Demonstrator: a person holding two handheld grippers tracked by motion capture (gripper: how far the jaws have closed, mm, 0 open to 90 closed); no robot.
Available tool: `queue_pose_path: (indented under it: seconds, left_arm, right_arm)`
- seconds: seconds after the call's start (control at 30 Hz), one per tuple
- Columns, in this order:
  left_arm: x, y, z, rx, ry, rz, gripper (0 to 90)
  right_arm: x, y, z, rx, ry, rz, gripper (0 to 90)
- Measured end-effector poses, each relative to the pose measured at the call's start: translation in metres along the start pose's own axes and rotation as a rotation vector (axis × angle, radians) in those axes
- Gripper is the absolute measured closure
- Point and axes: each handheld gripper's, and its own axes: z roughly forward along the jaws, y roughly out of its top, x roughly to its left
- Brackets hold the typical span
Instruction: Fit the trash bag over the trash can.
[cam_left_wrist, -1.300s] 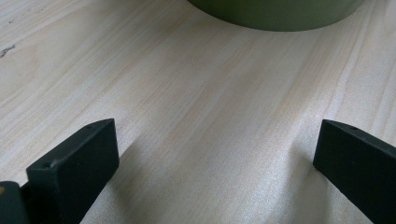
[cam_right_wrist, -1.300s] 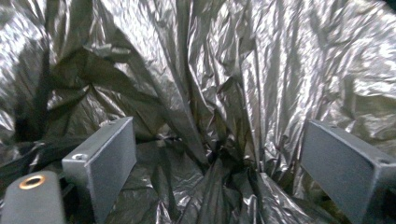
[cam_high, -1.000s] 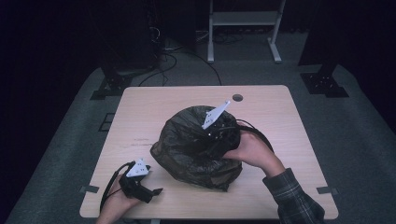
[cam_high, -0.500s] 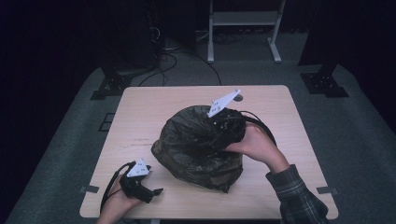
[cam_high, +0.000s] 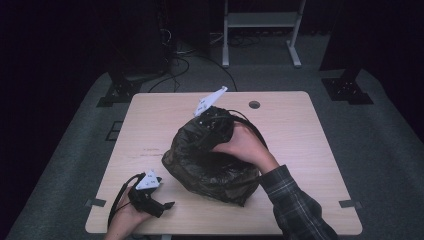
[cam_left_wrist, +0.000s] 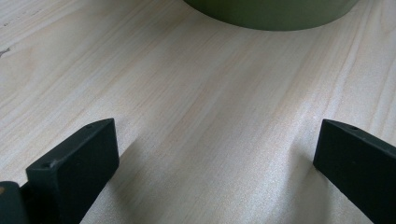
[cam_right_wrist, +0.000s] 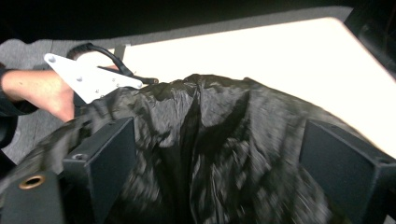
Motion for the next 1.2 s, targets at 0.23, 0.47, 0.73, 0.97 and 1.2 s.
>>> queue_pose_path:
  seconds: [0.23,0.47,0.73,0.97,1.2]
  left_arm:
    - [0.0,0.0,0.0,-0.001,-0.001,0.001,0.0]
    - [0.0,0.0,0.0,0.0,-0.002,0.001,0.0]
    - [0.0,0.0,0.0,0.0,-0.002,0.001,0.0]
    - [0.0,0.0,0.0,0.0,-0.002,0.001,0.0]
    - [0.0,0.0,0.0,0.0,-0.002,0.001,0.0]
  right_arm:
    - [-0.002,-0.001,0.029,0.101,0.023,0.003,10.1]
    - [-0.004,-0.003,0.043,0.186,0.015,0.008,10.1]
    - [-0.001,-0.006,0.056,0.302,-0.009,-0.018,10.1]
    - [-0.001,-0.004,0.049,0.254,0.013,-0.011,10.0]
    - [-0.006,-0.001,0.026,0.206,-0.024,0.003,10.0]
